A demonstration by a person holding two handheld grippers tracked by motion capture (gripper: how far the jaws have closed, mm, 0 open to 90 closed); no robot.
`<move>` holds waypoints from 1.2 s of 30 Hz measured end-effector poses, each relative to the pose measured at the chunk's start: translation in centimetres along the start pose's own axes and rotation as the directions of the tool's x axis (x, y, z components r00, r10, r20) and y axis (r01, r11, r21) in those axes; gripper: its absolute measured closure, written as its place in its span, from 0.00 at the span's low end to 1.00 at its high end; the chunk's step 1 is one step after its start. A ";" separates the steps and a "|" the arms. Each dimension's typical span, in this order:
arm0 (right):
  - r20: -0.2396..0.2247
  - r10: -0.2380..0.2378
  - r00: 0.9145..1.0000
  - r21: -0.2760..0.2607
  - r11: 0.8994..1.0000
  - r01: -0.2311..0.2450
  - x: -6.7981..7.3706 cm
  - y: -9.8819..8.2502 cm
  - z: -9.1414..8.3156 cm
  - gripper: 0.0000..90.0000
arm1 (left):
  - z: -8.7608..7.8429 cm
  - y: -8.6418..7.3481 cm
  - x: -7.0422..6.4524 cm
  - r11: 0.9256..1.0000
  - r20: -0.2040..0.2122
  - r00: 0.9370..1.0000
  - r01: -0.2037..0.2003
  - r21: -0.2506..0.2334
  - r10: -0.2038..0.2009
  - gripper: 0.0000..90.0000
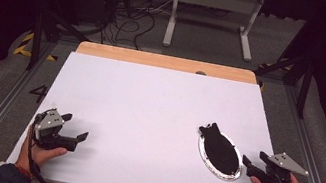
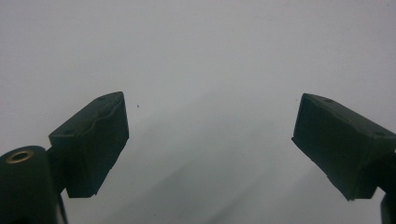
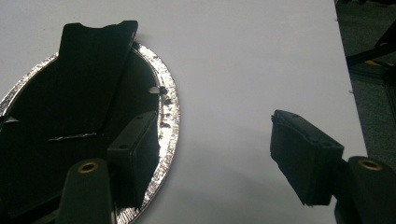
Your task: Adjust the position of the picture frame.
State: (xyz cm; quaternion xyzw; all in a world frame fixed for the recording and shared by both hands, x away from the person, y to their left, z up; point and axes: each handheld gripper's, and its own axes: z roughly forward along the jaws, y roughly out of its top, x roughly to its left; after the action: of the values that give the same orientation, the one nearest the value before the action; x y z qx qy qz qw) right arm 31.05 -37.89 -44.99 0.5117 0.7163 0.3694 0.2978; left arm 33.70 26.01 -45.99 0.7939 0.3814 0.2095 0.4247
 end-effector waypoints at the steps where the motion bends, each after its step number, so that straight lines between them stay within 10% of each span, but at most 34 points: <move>1: -0.001 -0.003 1.000 0.004 1.000 0.003 0.0 0.0 0.0 0.38 | 0.1 0.0 -0.1 1.000 -0.001 1.000 -0.010 0.006 0.010 0.15; 26: -0.053 -0.014 0.998 0.081 0.997 0.019 0.3 0.6 1.4 0.73 | -0.2 -0.1 -1.1 1.000 0.061 0.998 -0.022 0.006 0.022 0.33; 36: -0.064 -0.015 0.998 0.100 0.995 0.021 0.3 1.2 2.0 0.84 | 0.0 0.1 -1.8 0.995 0.139 0.987 -0.088 0.037 0.082 0.71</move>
State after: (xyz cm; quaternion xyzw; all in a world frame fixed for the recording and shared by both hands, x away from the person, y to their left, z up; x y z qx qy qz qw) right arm 33.20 -36.92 -45.17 0.5076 0.7476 0.3461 0.2522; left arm 32.68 24.56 -45.93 0.8309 0.3215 0.1638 0.4236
